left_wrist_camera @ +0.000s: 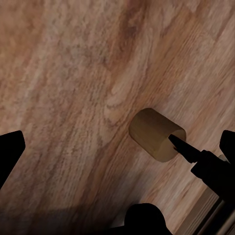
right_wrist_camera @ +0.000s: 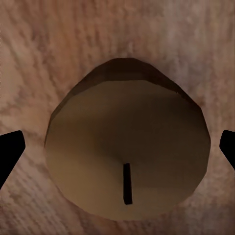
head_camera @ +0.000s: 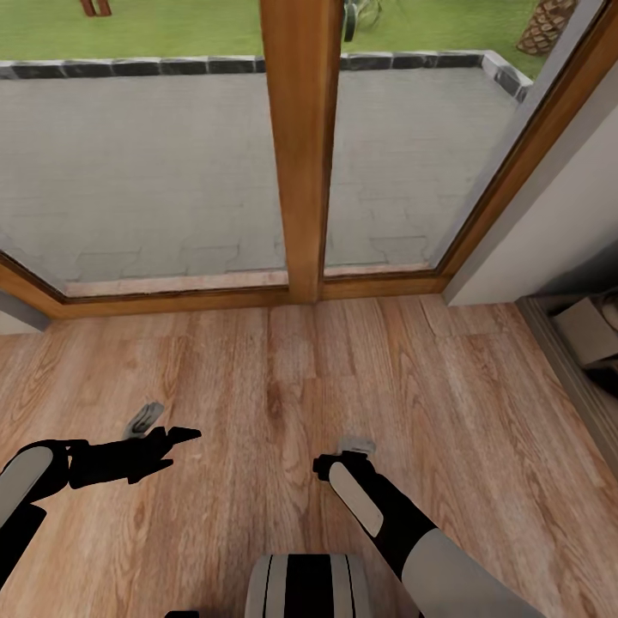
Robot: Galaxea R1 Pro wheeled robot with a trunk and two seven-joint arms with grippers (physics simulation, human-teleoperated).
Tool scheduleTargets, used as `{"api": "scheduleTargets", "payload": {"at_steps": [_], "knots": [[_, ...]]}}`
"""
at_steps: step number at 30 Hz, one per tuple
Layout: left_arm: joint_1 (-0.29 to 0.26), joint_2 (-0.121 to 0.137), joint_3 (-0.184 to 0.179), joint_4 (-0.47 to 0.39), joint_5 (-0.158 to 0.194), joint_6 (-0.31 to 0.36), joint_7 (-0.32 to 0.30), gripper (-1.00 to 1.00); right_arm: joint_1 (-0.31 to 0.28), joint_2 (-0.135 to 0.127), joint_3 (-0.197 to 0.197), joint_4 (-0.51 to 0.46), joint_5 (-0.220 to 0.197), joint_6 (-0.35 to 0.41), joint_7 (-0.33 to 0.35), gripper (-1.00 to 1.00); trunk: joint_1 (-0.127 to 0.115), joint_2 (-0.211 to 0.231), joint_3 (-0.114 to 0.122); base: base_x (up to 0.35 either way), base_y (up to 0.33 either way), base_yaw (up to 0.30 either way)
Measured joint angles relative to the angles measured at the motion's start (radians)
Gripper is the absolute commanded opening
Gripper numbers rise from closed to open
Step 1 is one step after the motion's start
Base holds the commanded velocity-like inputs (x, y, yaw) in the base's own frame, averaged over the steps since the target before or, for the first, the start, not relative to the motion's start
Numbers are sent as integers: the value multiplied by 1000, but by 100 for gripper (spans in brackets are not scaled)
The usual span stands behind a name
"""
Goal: Place each of the two pumpkins and all three candles from the living room inside a cabinet in the living room (use any cabinet), then make sure every cabinet is closed, and position the cauldron so it is next to a table in the living room.
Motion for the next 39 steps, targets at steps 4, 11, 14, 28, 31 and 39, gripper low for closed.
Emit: {"api": "scheduleTargets", "payload": {"at_steps": [4, 11, 14, 28, 31, 39], "knots": [[0, 0, 0, 0, 3, 0, 0, 100, 0, 0, 0, 0, 0, 0, 0, 100, 1, 0, -8, 1, 0, 0], [0, 0, 0, -2, 6, 0, -1, 100, 0, 1, 0, 0, 0, 0, 0, 100, 2, -1, -19, 0, 0, 0], [0, 0, 0, -2, 6, 0, 0, 100, 0, 1, 0, 0, 0, 0, 0, 100, 3, -2, -27, 0, 0, 0], [0, 0, 0, -2, 7, 0, 0, 100, 0, 1, 2, 1, 0, 0, 1, -100, 3, -2, -27, 0, 0, 0], [0, 0, 0, -1, 8, 0, -1, 100, 0, 0, 21, 2, 0, -1, 1, -100, 3, -2, -27, 0, 0, 0], [0, 0, 0, 0, 23, 0, -1, 100, 0, 1, 35, 3, 1, -13, 1, -100, 3, -2, -27, 0, 0, 0]]}}
